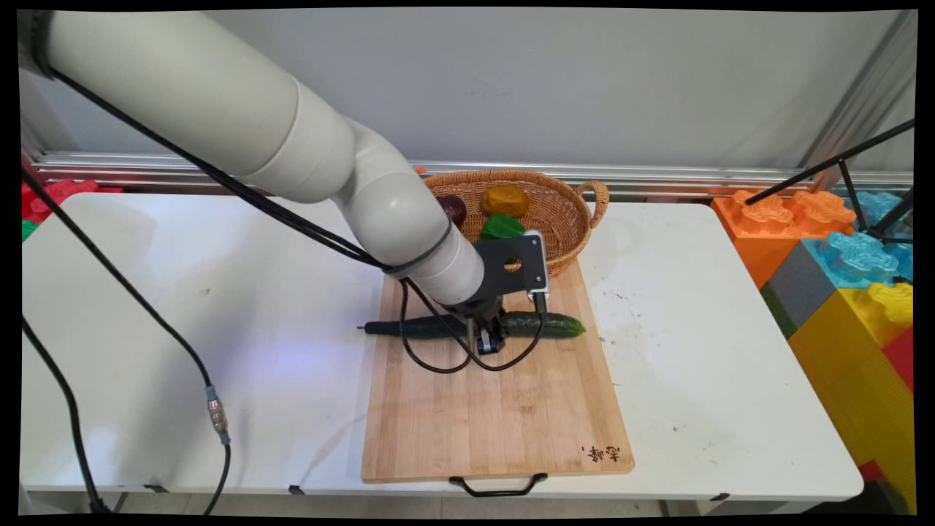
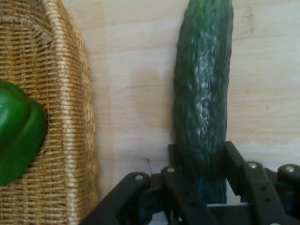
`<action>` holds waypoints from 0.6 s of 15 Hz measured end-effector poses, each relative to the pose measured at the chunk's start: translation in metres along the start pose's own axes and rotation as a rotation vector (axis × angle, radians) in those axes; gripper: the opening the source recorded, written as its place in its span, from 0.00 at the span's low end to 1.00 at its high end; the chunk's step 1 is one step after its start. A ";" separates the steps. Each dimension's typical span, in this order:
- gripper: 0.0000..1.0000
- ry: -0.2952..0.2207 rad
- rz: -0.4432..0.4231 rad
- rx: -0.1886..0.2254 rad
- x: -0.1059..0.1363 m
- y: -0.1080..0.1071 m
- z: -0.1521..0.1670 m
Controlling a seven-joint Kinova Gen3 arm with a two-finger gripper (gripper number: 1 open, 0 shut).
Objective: Place the picked object in the vegetable basket
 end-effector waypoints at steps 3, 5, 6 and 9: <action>0.00 0.004 0.010 0.003 0.007 -0.001 -0.018; 0.00 0.012 0.021 0.013 0.013 -0.002 -0.031; 0.00 0.018 0.030 0.021 0.018 -0.003 -0.042; 0.00 0.030 0.064 0.041 0.036 -0.004 -0.072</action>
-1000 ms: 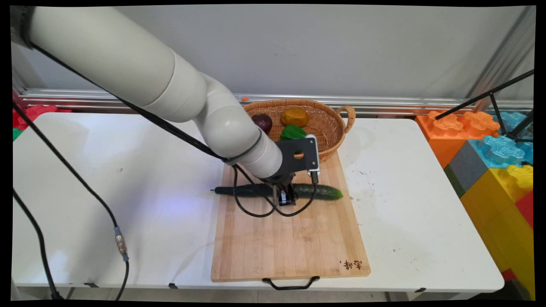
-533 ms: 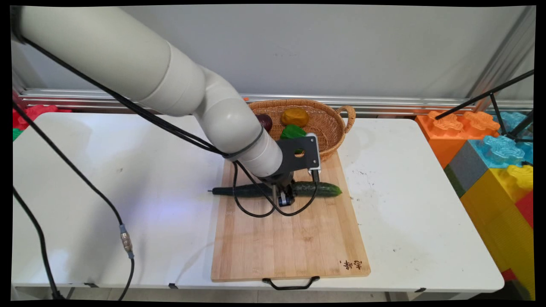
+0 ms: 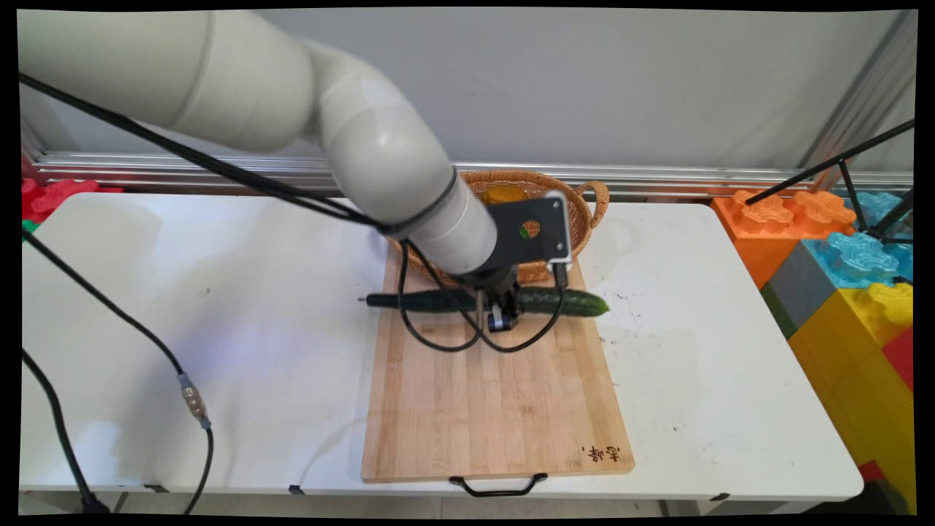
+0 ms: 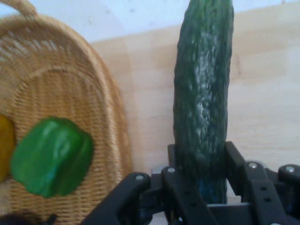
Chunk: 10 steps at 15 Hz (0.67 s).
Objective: Place the picked object in the vegetable basket
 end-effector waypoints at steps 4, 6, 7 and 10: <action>0.00 0.042 0.067 0.061 0.029 -0.017 -0.031; 0.00 0.074 0.104 0.103 0.041 -0.031 -0.039; 0.00 0.088 0.118 0.120 0.045 -0.037 -0.041; 0.00 0.122 0.139 0.151 0.046 -0.057 -0.033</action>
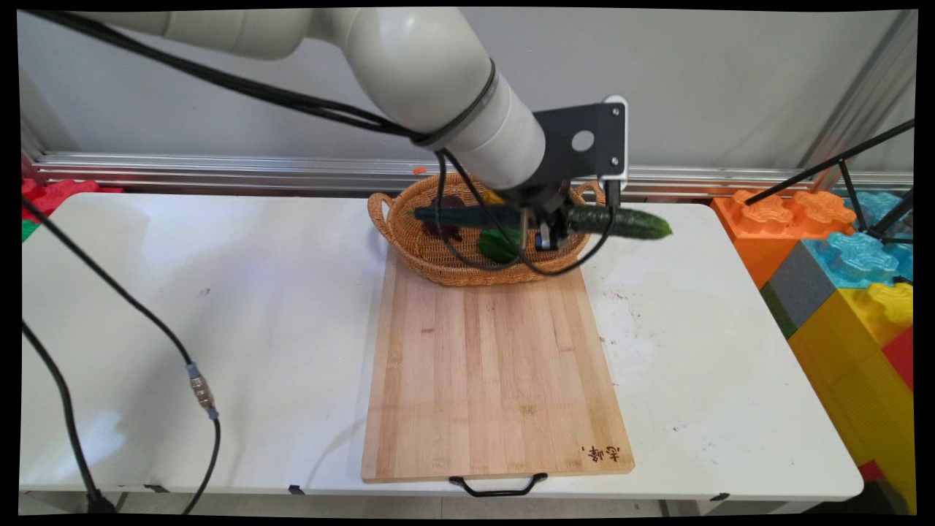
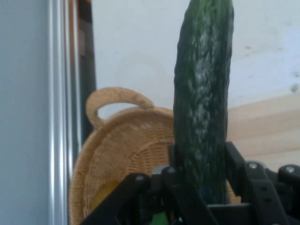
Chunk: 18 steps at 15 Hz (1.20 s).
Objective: Place the picked object in the vegetable basket
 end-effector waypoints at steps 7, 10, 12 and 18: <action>0.00 0.049 -0.043 -0.052 -0.051 -0.026 0.059; 0.00 0.077 -0.076 -0.078 -0.076 -0.035 0.083; 0.00 0.087 -0.089 -0.090 -0.086 -0.038 0.092; 1.00 0.134 -0.126 -0.136 -0.106 -0.044 0.111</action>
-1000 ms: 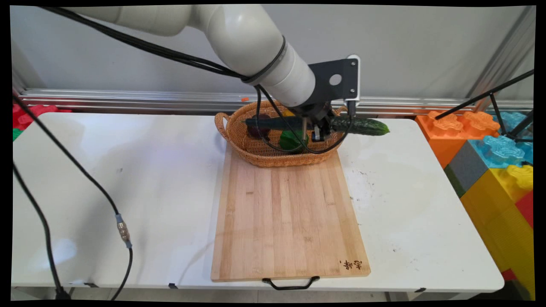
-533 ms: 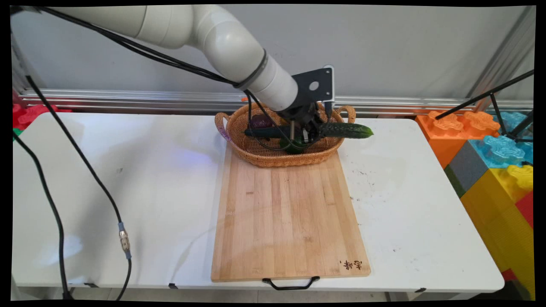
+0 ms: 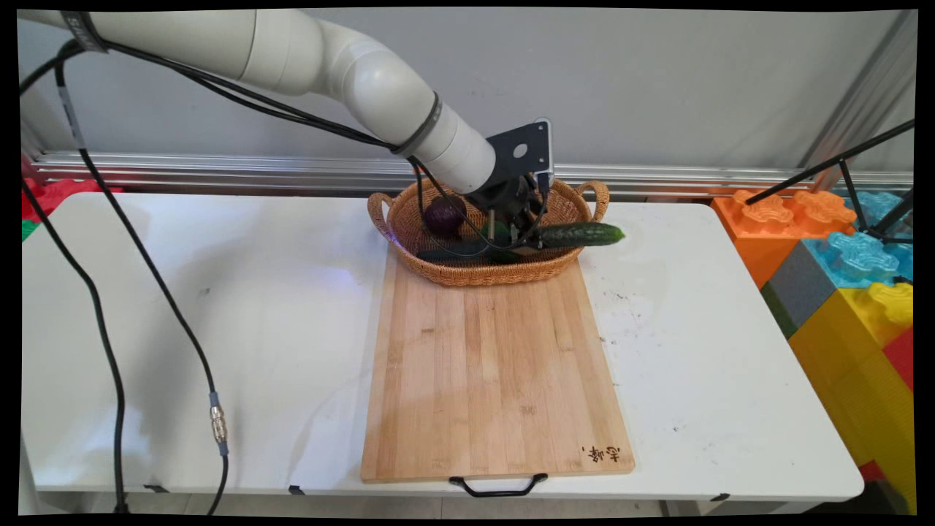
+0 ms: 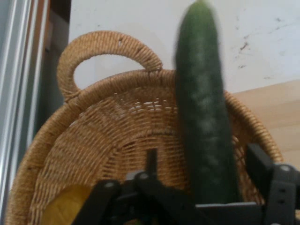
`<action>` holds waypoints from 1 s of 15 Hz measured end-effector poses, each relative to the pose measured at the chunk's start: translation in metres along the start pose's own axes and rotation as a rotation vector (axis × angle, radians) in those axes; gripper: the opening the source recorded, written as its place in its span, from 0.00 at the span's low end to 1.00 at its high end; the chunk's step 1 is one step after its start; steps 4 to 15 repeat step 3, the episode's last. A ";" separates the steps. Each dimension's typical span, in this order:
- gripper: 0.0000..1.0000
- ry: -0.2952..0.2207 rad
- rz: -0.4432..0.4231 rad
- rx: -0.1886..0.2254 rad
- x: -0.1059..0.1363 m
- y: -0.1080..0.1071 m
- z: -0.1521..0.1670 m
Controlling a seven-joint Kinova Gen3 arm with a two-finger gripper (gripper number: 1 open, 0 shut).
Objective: Place the picked object in the vegetable basket
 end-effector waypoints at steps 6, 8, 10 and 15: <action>1.00 0.018 -0.025 -0.021 0.001 0.003 -0.002; 1.00 0.018 -0.025 -0.021 0.001 0.003 -0.002; 1.00 0.018 -0.025 -0.021 0.001 0.003 -0.002; 1.00 0.018 -0.025 -0.021 0.001 0.003 -0.002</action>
